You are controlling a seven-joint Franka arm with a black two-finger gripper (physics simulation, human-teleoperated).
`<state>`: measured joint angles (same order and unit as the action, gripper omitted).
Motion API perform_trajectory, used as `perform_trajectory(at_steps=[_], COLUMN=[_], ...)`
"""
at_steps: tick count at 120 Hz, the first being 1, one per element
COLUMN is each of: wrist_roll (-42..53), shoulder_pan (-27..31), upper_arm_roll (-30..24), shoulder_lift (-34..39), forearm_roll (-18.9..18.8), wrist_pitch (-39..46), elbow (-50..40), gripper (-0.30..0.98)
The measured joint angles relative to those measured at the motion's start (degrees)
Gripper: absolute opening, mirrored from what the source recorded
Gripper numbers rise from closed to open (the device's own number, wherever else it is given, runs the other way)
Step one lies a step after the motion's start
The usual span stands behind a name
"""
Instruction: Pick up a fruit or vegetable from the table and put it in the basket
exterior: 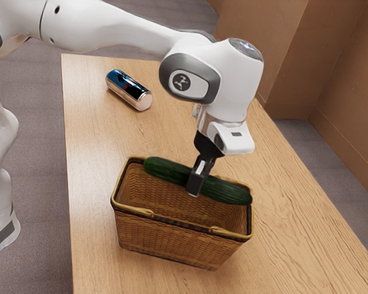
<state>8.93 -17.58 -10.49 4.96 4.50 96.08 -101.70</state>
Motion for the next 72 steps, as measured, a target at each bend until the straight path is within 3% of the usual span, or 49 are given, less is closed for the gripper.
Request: perform_trajectory(at_steps=[32,49,72], wrist_roll=[0.86,1.12,1.33], shoulder_pan=[-0.10,-0.11,-0.03], upper_arm_roll=[0.05,0.04,0.15], shoulder_lift=[0.45,0.46,0.39], forearm_roll=[0.48,1.04,0.84], wrist_pitch=[0.73,1.00,1.18], elbow=[-1.24,-1.32,-1.07], gripper=[0.21,0.50,0.64])
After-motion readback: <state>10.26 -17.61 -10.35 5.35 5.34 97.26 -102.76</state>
